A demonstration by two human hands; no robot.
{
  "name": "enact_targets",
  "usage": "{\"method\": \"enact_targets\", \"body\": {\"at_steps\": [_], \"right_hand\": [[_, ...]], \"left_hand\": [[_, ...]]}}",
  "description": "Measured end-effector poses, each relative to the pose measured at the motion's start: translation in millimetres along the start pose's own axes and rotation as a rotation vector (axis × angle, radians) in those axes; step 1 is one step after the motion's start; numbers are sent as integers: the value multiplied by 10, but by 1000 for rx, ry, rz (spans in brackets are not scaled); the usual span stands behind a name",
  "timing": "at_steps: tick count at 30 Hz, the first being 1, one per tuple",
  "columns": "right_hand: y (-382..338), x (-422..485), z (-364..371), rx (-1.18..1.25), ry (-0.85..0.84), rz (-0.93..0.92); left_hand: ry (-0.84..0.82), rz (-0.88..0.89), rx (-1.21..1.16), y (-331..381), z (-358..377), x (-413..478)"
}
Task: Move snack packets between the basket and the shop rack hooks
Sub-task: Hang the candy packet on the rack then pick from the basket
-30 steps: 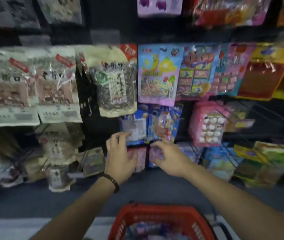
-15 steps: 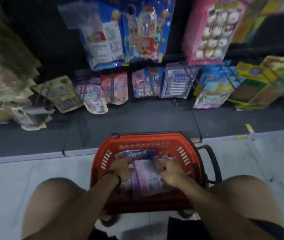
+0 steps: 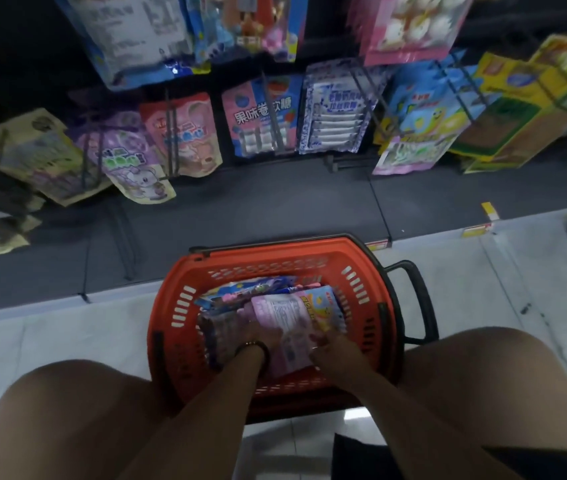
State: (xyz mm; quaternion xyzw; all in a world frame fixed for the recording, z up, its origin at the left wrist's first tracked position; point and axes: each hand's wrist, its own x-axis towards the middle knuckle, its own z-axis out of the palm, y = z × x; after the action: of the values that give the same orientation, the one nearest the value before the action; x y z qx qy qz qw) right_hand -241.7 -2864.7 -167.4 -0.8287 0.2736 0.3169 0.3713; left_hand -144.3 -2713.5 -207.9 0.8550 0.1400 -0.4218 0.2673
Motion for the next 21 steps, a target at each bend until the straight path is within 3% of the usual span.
{"method": "enact_targets", "body": {"at_steps": [5,13,17,21], "right_hand": [[-24,-20,-50,77,-11,80],[-30,-312,-170,144,13,22],[-81,-560,-280,512,182,41],[-298,-862,-452,1038,49,30]], "left_hand": [[-19,19,-129,47,55,-71],[23,92,-803,-163,8,-522],[19,184,-1028,-128,-208,-1025],[-71,312,-1230,-100,-385,-1490]]}}
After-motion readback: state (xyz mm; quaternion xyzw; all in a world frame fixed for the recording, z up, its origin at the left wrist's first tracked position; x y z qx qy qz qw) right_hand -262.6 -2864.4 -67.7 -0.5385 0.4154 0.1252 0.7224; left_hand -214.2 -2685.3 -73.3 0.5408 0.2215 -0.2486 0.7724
